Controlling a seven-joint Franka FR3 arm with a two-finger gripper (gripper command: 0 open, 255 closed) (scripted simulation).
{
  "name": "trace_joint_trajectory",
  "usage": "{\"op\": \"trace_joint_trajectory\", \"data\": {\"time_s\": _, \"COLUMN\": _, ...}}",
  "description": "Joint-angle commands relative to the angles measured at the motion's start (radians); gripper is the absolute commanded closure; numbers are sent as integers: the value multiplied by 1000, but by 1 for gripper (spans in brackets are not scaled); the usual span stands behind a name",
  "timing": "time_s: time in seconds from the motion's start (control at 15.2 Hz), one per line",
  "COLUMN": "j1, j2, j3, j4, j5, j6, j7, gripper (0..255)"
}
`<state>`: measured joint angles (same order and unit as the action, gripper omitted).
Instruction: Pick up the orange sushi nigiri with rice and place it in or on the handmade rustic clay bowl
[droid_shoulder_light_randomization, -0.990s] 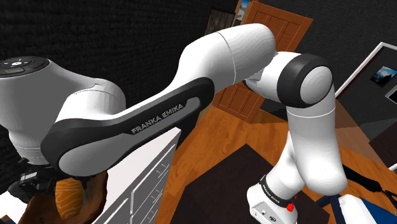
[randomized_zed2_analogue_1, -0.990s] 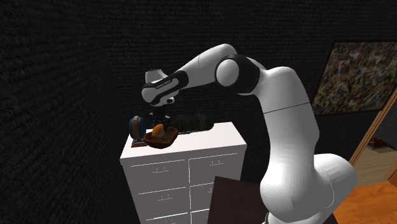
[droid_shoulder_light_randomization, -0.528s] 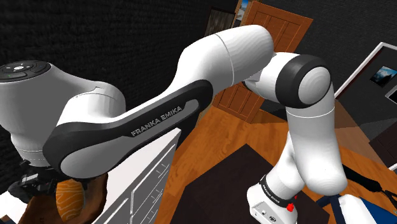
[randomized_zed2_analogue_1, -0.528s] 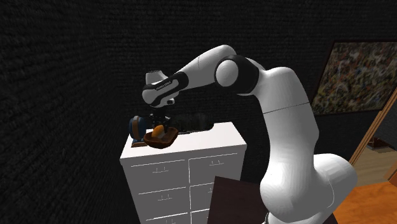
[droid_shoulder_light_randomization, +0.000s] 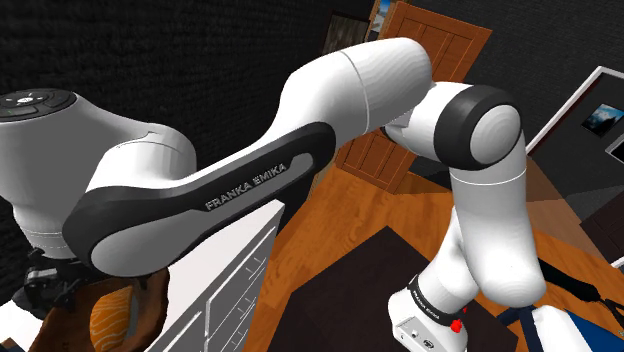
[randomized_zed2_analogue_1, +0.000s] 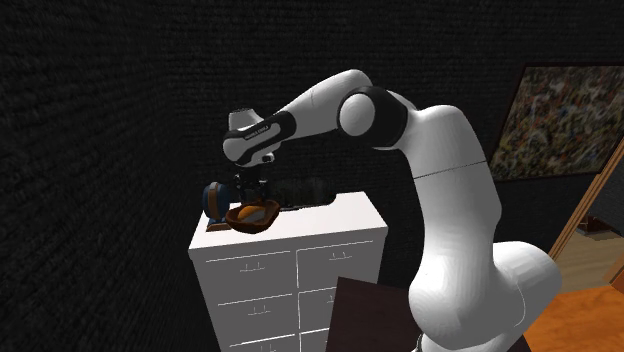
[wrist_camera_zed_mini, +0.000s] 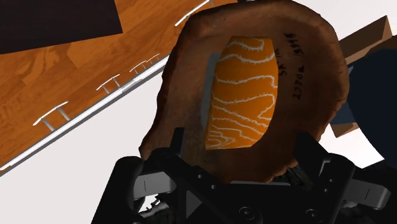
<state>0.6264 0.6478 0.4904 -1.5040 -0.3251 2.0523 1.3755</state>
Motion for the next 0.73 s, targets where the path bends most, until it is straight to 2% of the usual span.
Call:
{"op": "trace_joint_trajectory", "data": {"time_s": 0.0, "j1": -4, "j2": -25, "j3": 8, "j4": 14, "j5": 12, "j6": -37, "j7": -7, "gripper": 0}}
{"op": "trace_joint_trajectory", "data": {"time_s": 0.13, "j1": -5, "j2": -46, "j3": 16, "j4": 42, "j5": 24, "j6": -84, "j7": -14, "gripper": 0}}
{"op": "trace_joint_trajectory", "data": {"time_s": 0.66, "j1": -5, "j2": -46, "j3": 16, "j4": 42, "j5": 24, "j6": -84, "j7": -14, "gripper": 0}}
